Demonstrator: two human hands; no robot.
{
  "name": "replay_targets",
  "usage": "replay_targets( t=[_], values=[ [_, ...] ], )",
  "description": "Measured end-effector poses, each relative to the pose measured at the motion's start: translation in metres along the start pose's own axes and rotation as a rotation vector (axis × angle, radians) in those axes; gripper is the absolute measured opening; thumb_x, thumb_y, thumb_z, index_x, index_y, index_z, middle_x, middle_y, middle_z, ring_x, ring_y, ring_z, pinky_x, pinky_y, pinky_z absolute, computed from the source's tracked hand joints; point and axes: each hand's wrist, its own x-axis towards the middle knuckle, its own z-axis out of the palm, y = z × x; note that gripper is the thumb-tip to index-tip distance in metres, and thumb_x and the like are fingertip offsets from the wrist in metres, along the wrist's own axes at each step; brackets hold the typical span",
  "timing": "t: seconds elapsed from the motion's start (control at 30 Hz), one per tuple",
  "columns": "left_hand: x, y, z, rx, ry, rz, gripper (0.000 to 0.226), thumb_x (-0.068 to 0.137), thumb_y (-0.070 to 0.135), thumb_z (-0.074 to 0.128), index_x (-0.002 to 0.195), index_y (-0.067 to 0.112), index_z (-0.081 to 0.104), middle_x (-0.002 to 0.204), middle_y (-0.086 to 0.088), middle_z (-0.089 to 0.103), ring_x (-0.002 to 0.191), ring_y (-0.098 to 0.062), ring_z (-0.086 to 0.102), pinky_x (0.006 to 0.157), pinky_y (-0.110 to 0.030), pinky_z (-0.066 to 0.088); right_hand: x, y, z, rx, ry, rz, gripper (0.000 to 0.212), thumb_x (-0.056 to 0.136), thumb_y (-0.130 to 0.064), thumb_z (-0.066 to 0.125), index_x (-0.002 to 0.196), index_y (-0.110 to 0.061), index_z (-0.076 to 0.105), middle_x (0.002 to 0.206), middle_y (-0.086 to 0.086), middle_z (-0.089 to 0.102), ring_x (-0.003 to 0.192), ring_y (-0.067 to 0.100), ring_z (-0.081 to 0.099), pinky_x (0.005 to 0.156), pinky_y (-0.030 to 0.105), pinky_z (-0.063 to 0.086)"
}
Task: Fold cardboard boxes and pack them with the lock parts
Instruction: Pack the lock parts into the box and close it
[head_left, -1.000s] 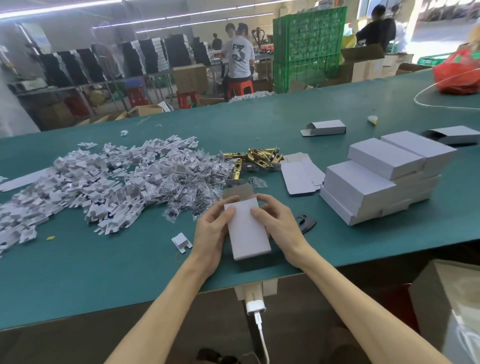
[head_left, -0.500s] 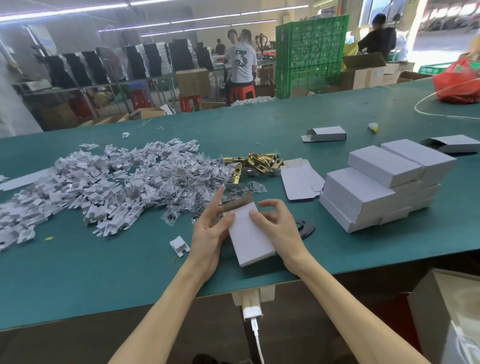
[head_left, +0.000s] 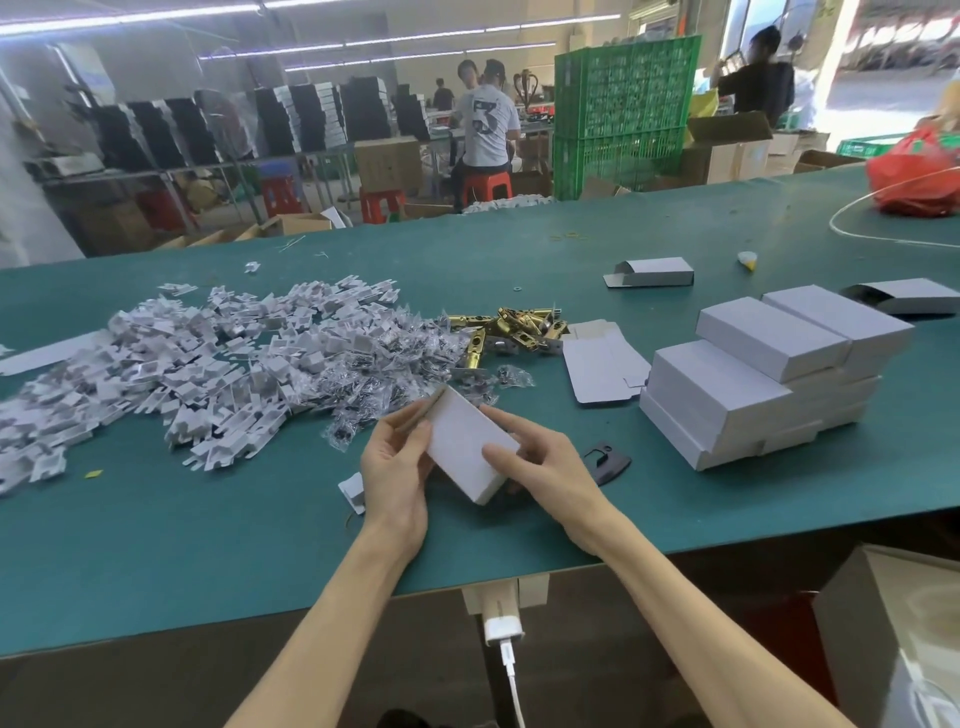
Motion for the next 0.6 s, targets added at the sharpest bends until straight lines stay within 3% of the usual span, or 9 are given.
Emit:
replay_targets(
  t=[0.13, 0.27, 0.33, 0.43, 0.5, 0.6],
  values=[
    [-0.0028, -0.001, 0.0012, 0.039, -0.042, 0.023, 0.012, 0.101, 0.023, 0.066, 0.102, 0.013, 0.06, 0.091, -0.002, 0.073, 0.094, -0.029, 0.066, 0.084, -0.052, 0.055, 0.0008, 0.0052, -0.0075, 0.24, 0.228, 0.076, 0.055, 0.077, -0.051, 0.076, 0.122, -0.022, 0.062, 0.096, 0.0, 0.079, 0.087, 0.012, 0.069, 0.072, 0.02, 0.052],
    [-0.0039, -0.0005, 0.0003, 0.081, -0.095, 0.051, 0.026, 0.091, 0.035, 0.072, 0.091, 0.015, 0.056, 0.085, 0.0, 0.071, 0.086, -0.018, 0.067, 0.073, -0.035, 0.06, 0.0039, 0.0084, -0.0072, 0.289, 0.358, 0.121, 0.066, 0.072, -0.069, 0.069, 0.113, -0.018, 0.067, 0.102, -0.001, 0.077, 0.1, 0.017, 0.07, 0.095, 0.039, 0.052],
    [-0.0037, -0.0028, -0.0018, 0.11, -0.152, 0.065, 0.024, 0.084, 0.035, 0.075, 0.097, 0.018, 0.064, 0.091, -0.002, 0.073, 0.09, -0.019, 0.068, 0.072, -0.031, 0.061, 0.0045, 0.007, -0.0054, 0.324, 0.385, 0.131, 0.066, 0.078, -0.072, 0.062, 0.109, -0.014, 0.069, 0.106, 0.009, 0.074, 0.102, 0.02, 0.067, 0.099, 0.048, 0.05],
    [-0.0055, -0.0035, -0.0036, 0.154, -0.237, 0.045, 0.036, 0.086, 0.035, 0.081, 0.121, 0.029, 0.07, 0.118, -0.001, 0.074, 0.112, -0.019, 0.07, 0.091, -0.033, 0.059, 0.0048, 0.0025, -0.0028, 0.321, 0.43, 0.143, 0.069, 0.089, -0.067, 0.049, 0.111, -0.003, 0.063, 0.115, 0.024, 0.065, 0.095, 0.022, 0.061, 0.101, 0.057, 0.047],
    [-0.0069, -0.0025, -0.0029, 0.206, -0.28, 0.021, 0.046, 0.087, 0.034, 0.082, 0.13, 0.028, 0.068, 0.123, 0.004, 0.074, 0.121, -0.017, 0.067, 0.097, -0.031, 0.055, 0.0049, 0.0015, -0.0024, 0.333, 0.442, 0.15, 0.061, 0.098, -0.058, 0.044, 0.113, -0.002, 0.062, 0.117, 0.025, 0.064, 0.095, 0.022, 0.061, 0.101, 0.057, 0.047],
    [-0.0069, -0.0027, -0.001, 0.243, -0.322, 0.016, 0.043, 0.09, 0.023, 0.075, 0.133, 0.02, 0.067, 0.126, 0.0, 0.074, 0.122, -0.021, 0.066, 0.1, -0.035, 0.056, 0.0048, 0.0014, -0.003, 0.336, 0.424, 0.167, 0.054, 0.103, -0.054, 0.041, 0.113, -0.006, 0.063, 0.115, 0.021, 0.067, 0.093, 0.02, 0.064, 0.098, 0.053, 0.05]
  ],
)
